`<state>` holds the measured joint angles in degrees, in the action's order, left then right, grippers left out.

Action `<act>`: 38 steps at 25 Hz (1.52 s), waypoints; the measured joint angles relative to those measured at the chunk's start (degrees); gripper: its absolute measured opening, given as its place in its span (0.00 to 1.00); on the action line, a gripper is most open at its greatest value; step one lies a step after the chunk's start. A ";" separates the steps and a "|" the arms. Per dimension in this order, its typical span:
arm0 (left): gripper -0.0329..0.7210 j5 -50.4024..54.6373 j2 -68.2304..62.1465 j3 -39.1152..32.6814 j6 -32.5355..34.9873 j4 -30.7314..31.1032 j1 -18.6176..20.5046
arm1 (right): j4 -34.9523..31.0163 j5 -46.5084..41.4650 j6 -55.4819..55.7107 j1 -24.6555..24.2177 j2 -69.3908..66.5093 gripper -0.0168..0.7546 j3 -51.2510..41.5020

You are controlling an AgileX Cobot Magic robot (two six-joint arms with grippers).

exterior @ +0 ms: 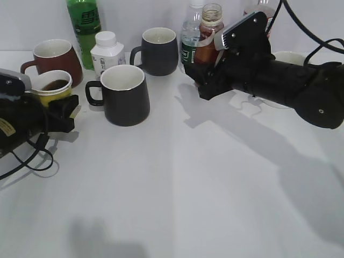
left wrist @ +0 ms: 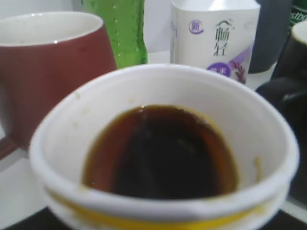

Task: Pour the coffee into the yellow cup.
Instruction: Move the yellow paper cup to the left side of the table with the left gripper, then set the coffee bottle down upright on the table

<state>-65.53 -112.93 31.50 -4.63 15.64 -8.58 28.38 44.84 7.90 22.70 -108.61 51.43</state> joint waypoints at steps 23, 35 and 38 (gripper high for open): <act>0.84 3.11 2.05 -2.92 0.00 -1.12 0.04 | -0.46 6.23 -0.55 0.00 -8.03 0.67 2.29; 0.84 1.34 3.61 -8.82 0.00 -2.92 0.04 | -0.35 7.36 -0.57 0.00 -12.99 0.67 4.57; 0.84 0.53 3.91 -10.43 0.00 -3.54 0.04 | -0.42 7.47 -0.57 0.00 -13.01 0.71 4.57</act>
<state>-65.00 -109.02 21.07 -4.63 12.10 -8.54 27.96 52.31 7.33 22.70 -121.62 56.00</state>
